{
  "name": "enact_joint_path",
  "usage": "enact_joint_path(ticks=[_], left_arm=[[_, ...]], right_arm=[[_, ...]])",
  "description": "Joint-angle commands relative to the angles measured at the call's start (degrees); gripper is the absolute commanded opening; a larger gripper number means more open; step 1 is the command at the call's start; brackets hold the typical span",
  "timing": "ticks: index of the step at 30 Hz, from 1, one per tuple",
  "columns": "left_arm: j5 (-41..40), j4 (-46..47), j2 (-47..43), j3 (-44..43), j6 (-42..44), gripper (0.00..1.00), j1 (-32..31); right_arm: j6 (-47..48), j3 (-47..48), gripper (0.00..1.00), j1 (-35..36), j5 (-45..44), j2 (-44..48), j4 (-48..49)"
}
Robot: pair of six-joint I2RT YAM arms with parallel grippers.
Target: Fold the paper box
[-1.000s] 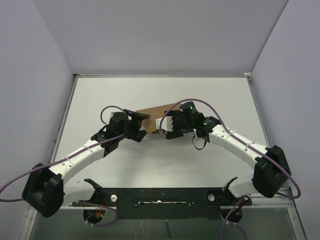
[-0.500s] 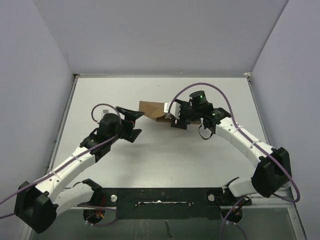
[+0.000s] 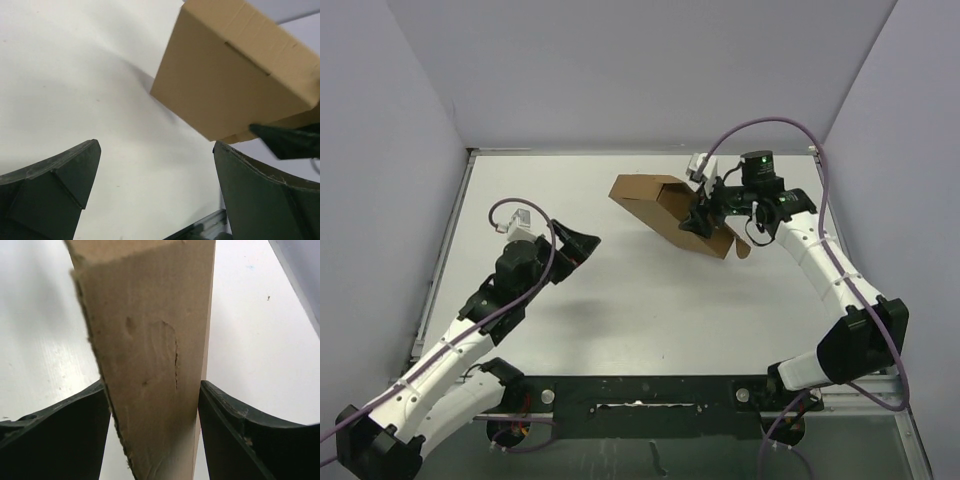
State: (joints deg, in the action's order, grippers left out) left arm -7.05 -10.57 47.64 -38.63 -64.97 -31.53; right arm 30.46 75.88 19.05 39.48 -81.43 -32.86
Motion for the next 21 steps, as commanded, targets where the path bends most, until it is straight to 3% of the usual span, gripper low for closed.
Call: enact_joint_path(ticks=[1,10,21], left_arm=[[2.02,5.41,-4.65,5.40,13.08,0.98,0.32],[6.36,6.00,-7.52,7.87,16.77,0.96,0.25],[9.89,9.62,-3.65,8.79,16.28,0.95,0.15]], right_arm=[[-10.38,5.29,0.52,-4.05,11.59,-1.48,-1.55],[-27.96,6.20,0.52,-12.83,28.57,-7.74,0.41],[-61.70,-4.79,0.52,-17.73,40.88,-16.61,28.49]])
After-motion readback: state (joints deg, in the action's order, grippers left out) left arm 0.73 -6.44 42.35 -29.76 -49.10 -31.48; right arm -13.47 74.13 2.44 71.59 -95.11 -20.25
